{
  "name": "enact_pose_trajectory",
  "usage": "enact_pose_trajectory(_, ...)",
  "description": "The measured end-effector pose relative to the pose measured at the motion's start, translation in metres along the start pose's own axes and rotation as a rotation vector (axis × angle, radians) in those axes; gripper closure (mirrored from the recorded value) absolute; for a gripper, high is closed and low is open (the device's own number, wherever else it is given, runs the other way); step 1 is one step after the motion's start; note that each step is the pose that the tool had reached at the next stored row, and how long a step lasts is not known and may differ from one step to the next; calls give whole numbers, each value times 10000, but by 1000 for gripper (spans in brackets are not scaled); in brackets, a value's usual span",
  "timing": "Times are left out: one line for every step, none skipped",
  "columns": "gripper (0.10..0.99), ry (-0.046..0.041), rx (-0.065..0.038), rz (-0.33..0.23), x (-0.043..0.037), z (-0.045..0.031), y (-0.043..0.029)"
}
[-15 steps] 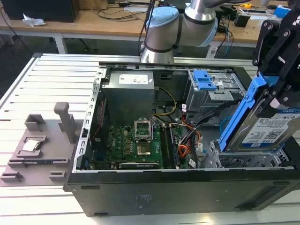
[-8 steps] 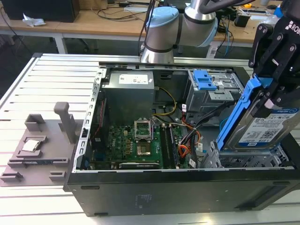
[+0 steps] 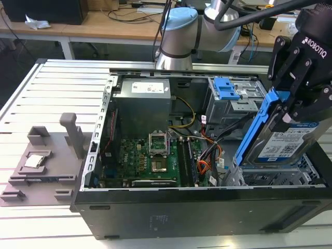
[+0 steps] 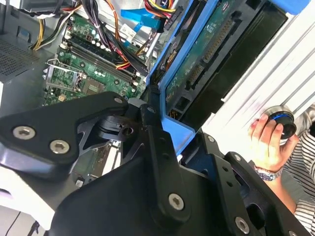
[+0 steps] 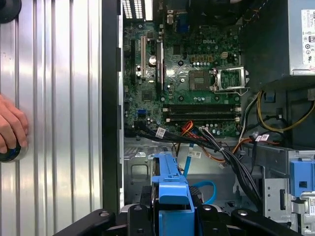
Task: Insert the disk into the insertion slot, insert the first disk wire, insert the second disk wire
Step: 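Insert the disk into the insertion slot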
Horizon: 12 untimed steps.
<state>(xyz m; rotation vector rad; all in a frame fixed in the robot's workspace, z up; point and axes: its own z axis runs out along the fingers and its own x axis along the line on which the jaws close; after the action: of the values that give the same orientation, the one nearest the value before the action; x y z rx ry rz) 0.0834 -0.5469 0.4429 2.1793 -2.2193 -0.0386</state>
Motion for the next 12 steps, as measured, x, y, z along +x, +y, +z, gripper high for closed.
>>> enact_pose_trajectory(718,3,1,1,-5,8,-2)
enact_pose_trajectory(718,8,1,1,-12,17,-5)
enact_pose_trajectory(718,3,1,-1,-22,25,-9)
enact_pose_trajectory(718,-5,2,-3,-32,30,-16)
enact_pose_trajectory(718,-5,2,-1,-46,33,-41)
enact_pose_trajectory(718,-9,1,-4,-49,34,-74)
enact_pose_trajectory(718,-9,2,-5,-50,33,-90)
enact_pose_trajectory(718,-10,1,-6,-50,33,-101)
enact_pose_trajectory(718,-12,1,-6,-50,29,-116)
enact_pose_trajectory(718,-14,1,-5,-50,20,-138)
enact_pose_trajectory(718,-6,2,-6,-51,10,-172)
enact_pose_trajectory(718,-5,-4,-6,-52,8,-201)
